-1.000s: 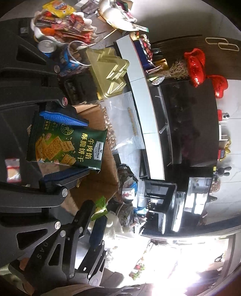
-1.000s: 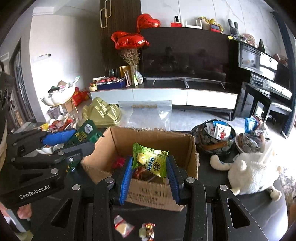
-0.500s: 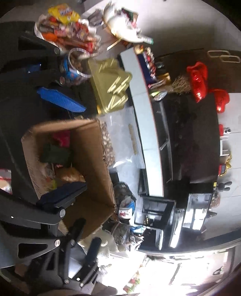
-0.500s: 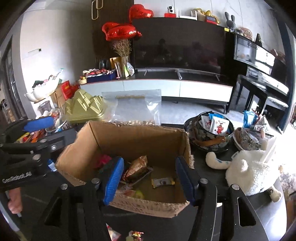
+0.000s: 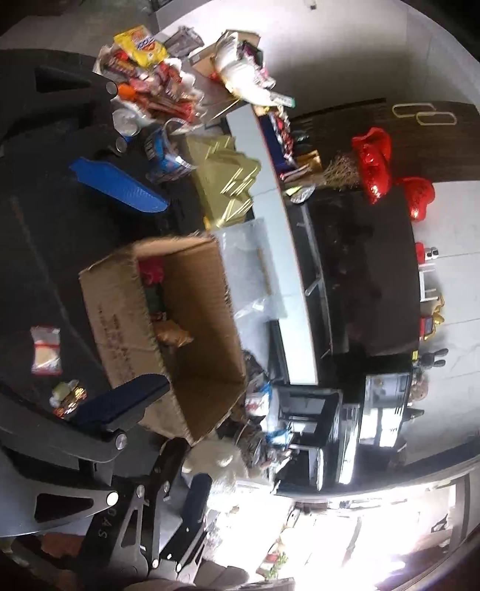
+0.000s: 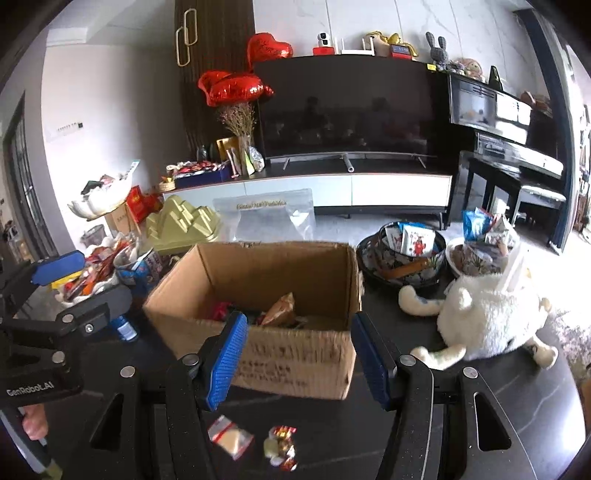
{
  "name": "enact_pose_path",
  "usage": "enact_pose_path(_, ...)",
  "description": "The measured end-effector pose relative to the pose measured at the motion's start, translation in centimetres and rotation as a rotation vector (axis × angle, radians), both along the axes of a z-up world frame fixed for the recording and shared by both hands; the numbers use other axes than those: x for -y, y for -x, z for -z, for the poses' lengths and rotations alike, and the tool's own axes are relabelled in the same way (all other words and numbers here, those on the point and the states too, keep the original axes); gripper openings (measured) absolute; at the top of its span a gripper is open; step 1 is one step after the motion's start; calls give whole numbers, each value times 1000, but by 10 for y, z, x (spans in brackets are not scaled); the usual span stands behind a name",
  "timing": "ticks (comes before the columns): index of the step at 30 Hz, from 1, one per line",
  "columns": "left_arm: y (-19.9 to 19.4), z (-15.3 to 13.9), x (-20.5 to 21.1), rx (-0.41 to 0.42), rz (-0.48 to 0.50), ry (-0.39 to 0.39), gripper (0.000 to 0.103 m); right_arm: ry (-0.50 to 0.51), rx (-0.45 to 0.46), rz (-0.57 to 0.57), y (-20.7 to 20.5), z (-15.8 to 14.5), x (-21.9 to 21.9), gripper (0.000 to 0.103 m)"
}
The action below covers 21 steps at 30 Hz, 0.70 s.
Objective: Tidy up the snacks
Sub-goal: 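Open both tools over the box and withdraw toward the table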
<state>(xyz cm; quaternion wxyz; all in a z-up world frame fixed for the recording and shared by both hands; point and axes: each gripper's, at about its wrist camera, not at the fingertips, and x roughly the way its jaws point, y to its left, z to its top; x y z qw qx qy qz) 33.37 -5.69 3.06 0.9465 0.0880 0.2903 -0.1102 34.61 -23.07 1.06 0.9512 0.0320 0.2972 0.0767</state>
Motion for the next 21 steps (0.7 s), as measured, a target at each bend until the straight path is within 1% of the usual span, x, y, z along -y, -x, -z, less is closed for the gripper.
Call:
enact_pose_path(4, 12, 7, -1, -32, 10, 22, 91, -3, -6, -2, 17, 8, 1, 59)
enact_pose_path(8, 25, 18, -2, -62, 6, 29, 91, -30, -33, -6, 30, 17, 3, 59)
enact_pose_path(11, 32, 29, -2, -96, 2, 33, 92, -19, -46, 11, 39, 26, 2, 59)
enact_pose_path(14, 38, 41, 1, -107, -3, 11, 92, -11, -68, 12, 45, 37, 1, 59)
enact_pose_path(17, 40, 52, 2, -133, 8, 12, 92, -22, -98, 6, 50, 49, 2, 59)
enact_pose_path(19, 42, 62, 3, -133, -3, -7, 92, -31, -113, 2, 52, 57, 2, 59)
enact_pose_path(21, 43, 69, 3, -145, -1, -4, 92, -37, -121, 5, 53, 63, 4, 59)
